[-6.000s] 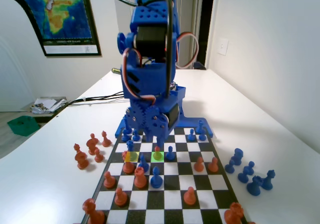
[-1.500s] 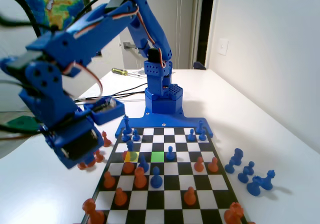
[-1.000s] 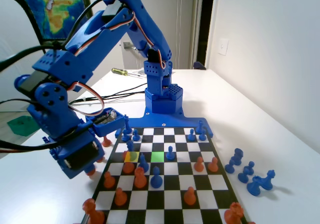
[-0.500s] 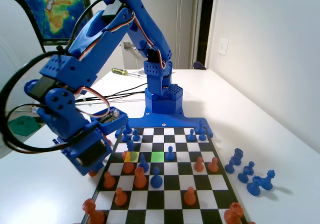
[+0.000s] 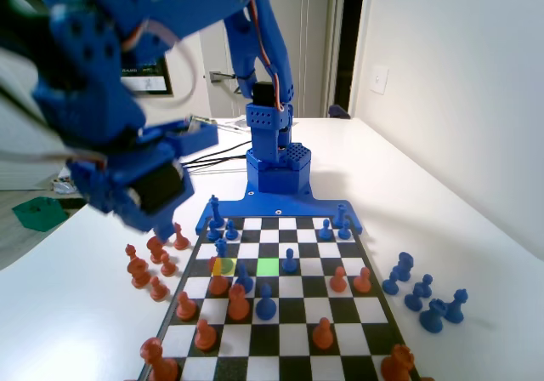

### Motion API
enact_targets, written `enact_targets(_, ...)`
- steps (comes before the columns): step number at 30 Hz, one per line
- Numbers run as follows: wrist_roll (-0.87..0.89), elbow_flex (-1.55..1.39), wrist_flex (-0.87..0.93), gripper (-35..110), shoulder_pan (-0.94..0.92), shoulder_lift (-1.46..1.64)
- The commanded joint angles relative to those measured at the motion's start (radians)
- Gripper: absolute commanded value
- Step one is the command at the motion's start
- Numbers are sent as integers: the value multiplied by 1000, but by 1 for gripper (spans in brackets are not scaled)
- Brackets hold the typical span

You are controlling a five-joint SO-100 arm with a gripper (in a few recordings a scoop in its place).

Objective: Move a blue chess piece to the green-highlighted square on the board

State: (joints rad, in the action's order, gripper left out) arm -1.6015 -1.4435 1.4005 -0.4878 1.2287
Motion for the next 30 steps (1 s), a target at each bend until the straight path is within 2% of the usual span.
enact_targets(1,11,-66,14,12,64,212)
enact_targets(14,44,-430,-204,12,198,333)
enact_targets(30,-64,-494,-290,16,155,308)
